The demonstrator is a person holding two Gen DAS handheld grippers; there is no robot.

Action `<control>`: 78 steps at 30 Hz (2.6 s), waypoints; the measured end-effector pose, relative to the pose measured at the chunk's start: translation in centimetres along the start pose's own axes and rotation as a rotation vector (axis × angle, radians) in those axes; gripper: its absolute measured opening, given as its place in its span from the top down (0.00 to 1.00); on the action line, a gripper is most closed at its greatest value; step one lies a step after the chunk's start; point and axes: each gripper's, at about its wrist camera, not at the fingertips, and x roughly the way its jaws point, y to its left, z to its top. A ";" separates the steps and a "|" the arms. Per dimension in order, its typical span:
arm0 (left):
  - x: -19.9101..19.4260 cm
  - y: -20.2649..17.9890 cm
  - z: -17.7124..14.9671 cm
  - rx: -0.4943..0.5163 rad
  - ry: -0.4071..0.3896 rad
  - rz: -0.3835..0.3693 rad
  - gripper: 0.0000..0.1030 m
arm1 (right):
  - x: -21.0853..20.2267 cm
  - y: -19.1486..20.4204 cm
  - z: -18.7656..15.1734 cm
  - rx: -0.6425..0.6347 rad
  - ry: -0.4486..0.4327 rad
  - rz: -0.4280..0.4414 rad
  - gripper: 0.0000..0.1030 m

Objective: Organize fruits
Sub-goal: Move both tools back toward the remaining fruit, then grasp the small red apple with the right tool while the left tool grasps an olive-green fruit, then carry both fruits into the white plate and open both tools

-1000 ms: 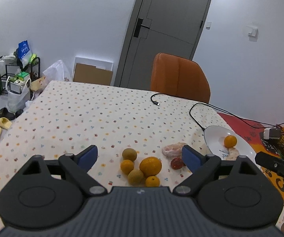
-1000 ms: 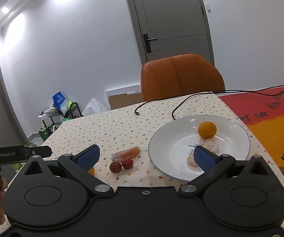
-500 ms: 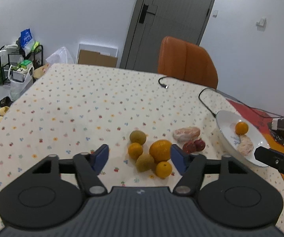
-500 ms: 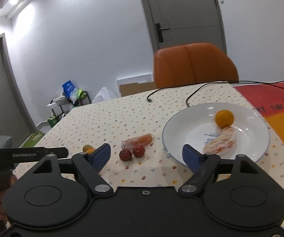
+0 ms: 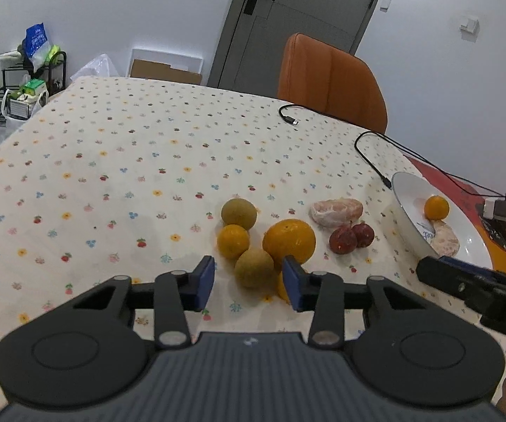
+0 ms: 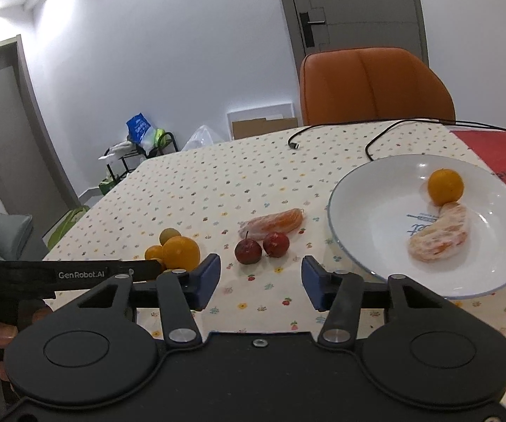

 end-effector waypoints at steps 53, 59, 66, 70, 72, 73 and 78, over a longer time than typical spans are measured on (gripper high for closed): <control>-2.0 0.5 2.0 0.009 -0.047 -0.057 0.77 | 3.6 1.1 0.9 -0.012 0.020 -0.020 0.79; -2.4 -2.1 2.3 0.055 -0.061 -0.066 0.77 | 1.6 0.1 1.3 0.009 -0.036 -0.012 0.79; -2.8 -4.7 2.4 0.098 -0.078 -0.079 0.77 | -0.5 -1.4 1.6 0.025 -0.087 -0.010 0.79; -2.9 -6.3 2.7 0.124 -0.075 -0.084 0.77 | -1.8 -2.5 1.7 0.050 -0.121 -0.022 0.79; -3.0 -7.4 2.9 0.154 -0.076 -0.093 0.77 | -2.7 -3.2 1.7 0.068 -0.144 -0.030 0.79; -3.1 -7.8 2.9 0.169 -0.080 -0.099 0.77 | -3.2 -3.6 1.7 0.078 -0.159 -0.034 0.79; -2.7 -10.2 2.5 0.215 -0.074 -0.132 0.77 | -4.8 -5.7 1.4 0.116 -0.197 -0.066 0.79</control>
